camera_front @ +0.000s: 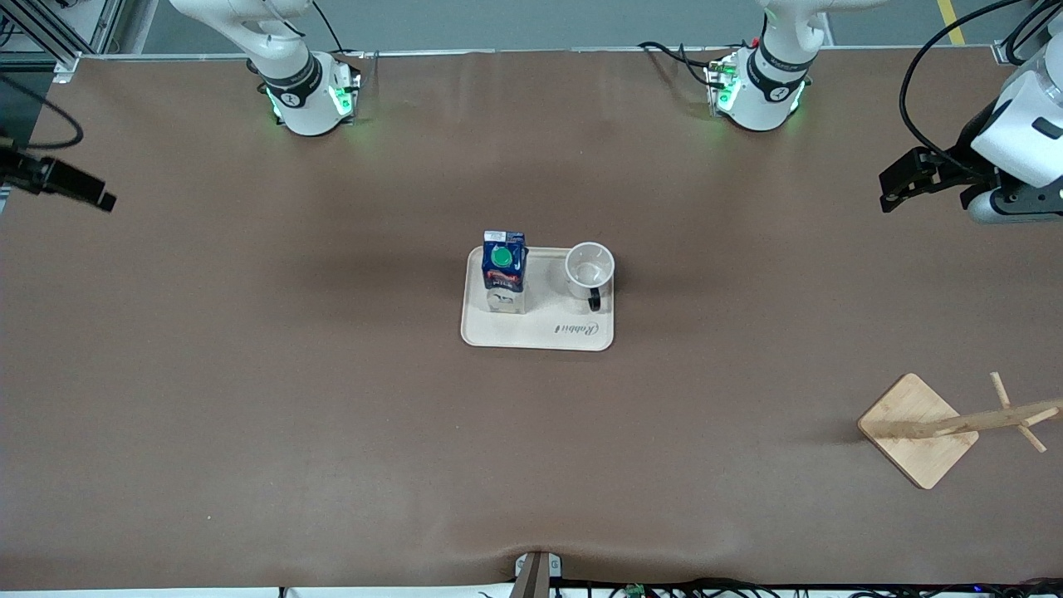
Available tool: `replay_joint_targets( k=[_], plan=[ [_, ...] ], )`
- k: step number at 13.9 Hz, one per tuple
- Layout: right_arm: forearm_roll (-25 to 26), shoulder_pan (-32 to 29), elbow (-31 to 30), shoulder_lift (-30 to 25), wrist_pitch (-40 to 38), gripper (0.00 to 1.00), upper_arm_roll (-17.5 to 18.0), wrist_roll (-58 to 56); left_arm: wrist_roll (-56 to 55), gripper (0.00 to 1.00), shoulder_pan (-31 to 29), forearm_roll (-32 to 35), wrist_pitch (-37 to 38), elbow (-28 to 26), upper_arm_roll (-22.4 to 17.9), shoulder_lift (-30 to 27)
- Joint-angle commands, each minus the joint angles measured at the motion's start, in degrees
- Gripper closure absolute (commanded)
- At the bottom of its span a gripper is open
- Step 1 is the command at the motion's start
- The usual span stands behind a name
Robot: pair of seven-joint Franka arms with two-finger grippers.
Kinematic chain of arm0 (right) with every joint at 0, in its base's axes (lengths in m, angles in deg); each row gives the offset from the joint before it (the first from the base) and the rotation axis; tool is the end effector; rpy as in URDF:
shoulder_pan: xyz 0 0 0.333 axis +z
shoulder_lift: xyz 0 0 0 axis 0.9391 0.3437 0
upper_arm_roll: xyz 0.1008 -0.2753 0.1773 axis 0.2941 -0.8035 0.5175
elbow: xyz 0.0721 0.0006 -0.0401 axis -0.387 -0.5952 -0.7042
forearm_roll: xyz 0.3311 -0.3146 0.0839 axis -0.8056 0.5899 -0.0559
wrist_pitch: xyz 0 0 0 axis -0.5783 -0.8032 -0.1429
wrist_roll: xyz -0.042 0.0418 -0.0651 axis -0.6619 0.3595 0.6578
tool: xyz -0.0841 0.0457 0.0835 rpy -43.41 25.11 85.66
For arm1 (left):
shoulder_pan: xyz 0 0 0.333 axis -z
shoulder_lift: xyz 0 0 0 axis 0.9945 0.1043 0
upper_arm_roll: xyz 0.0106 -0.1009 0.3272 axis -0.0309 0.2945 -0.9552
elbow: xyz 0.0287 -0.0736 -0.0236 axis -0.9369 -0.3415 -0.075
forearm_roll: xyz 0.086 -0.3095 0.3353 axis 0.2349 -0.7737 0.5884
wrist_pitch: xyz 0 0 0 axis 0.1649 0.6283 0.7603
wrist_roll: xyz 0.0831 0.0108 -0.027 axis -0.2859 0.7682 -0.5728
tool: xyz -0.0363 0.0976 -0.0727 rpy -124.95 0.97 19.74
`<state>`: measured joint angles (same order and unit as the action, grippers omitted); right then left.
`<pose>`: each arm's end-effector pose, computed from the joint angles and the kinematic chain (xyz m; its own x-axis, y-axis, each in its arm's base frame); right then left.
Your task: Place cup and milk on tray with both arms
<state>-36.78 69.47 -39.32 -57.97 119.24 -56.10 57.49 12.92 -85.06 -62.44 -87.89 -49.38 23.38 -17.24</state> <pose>0.5990 -0.0115 0.6778 0.9612 -0.2388 -0.1383 -0.2371 -0.9711 0.0288 0.6129 -0.0769 0.6564 0.9997 0.0068 -0.0236 0.0057 -0.9990 -0.0445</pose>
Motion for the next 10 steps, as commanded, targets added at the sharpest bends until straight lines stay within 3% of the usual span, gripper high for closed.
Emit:
replay_joint_targets(
  k=[1,6,10],
  plan=[
    [0.9,-0.2,-9.0,-5.6,2.1,0.0,0.5,-4.9,-0.2,0.0,-0.4,-0.2,-0.7,-2.3,0.0,-1.7],
    [-0.3,-0.8,-3.1,-4.1,2.2,0.0,0.4,-8.1,-0.4,0.0,-0.8,-1.4,-1.8,-3.0,-0.1,-1.7],
    [0.0,-2.2,-3.3,-3.9,4.4,0.0,0.3,-8.2,0.5,0.0,-0.8,-1.2,-1.5,-2.0,0.0,-1.7]
  ],
)
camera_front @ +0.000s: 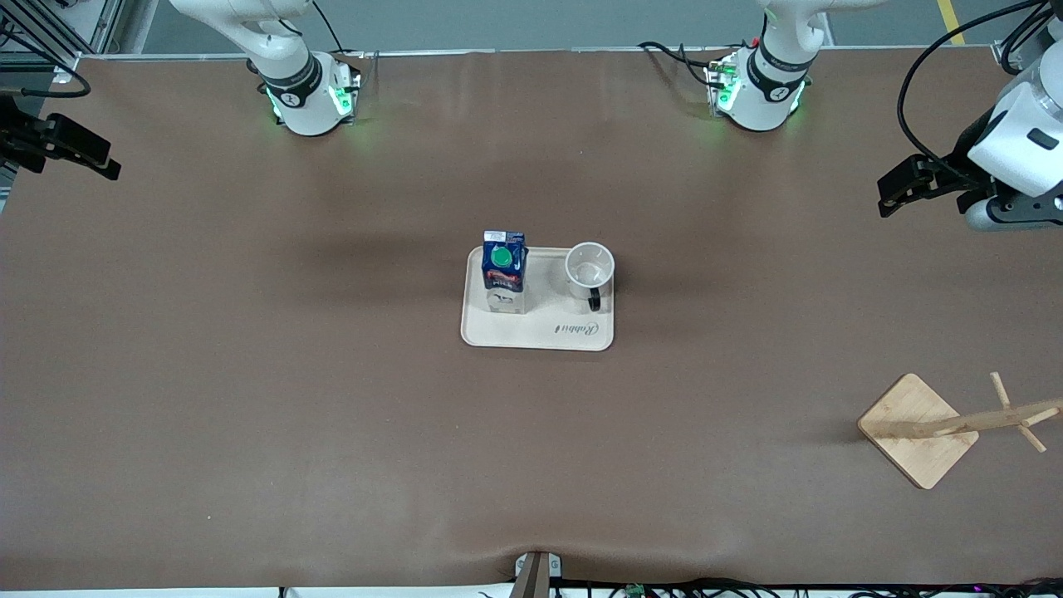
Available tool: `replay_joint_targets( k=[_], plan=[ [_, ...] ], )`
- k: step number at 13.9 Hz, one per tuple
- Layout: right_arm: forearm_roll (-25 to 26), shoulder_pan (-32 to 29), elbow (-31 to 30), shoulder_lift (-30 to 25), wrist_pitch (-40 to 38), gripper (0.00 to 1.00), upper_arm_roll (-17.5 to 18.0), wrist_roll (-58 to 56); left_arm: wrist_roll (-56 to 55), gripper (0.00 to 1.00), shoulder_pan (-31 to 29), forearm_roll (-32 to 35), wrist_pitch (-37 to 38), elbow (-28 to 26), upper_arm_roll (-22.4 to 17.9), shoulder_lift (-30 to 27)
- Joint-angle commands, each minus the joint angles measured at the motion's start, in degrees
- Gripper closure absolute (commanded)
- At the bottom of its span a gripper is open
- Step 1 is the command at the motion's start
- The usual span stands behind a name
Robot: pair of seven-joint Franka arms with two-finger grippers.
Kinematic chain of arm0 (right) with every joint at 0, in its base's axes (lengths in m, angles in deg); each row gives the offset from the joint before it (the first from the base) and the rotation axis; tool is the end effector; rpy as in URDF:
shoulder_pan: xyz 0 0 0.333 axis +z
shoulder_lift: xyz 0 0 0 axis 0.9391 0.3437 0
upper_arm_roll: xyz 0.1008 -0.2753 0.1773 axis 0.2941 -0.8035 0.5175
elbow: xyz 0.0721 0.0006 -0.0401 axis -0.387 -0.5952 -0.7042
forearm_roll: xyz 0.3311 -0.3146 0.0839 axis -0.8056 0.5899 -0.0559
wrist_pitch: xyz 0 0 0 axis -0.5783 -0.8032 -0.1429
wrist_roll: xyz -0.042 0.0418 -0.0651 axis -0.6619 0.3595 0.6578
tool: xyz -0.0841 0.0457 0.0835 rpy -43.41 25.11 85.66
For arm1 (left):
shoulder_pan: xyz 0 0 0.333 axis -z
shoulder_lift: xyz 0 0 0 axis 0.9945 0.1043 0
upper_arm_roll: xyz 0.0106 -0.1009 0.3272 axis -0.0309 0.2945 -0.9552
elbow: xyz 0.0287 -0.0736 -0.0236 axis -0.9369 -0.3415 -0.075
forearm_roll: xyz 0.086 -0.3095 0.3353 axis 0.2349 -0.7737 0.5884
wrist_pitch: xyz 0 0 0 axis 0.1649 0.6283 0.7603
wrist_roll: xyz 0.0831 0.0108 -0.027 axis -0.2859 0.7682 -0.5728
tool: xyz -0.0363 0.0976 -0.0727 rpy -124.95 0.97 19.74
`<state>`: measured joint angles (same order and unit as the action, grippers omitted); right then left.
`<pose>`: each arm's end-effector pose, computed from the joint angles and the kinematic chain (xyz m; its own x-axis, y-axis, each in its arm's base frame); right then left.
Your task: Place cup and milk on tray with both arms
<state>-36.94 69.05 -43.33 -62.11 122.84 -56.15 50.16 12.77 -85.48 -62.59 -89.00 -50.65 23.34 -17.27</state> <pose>0.5826 -0.0159 0.6891 0.9897 -0.1207 -0.0768 -0.1210 -0.9927 0.0011 0.6153 -0.0726 0.6464 0.9995 0.0165 -0.0261 0.0154 -0.9990 -0.0424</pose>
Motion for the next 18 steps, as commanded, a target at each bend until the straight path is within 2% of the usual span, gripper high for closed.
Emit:
replay_joint_targets(
  k=[1,5,18],
  plan=[
    [-0.1,-3.4,0.6,0.6,0.9,0.0,0.3,-0.9,0.7,0.0,-0.3,-0.9,-0.3,-0.4,0.0,-1.6],
    [0.2,-3.9,0.6,1.0,1.4,0.0,0.4,-1.2,0.9,0.0,-0.3,-0.9,0.5,1.3,0.0,-1.4],
    [1.2,-3.5,0.5,0.9,2.6,0.0,0.7,-1.2,0.9,0.0,-0.2,-1.3,2.2,1.7,0.1,-1.5]
  ],
)
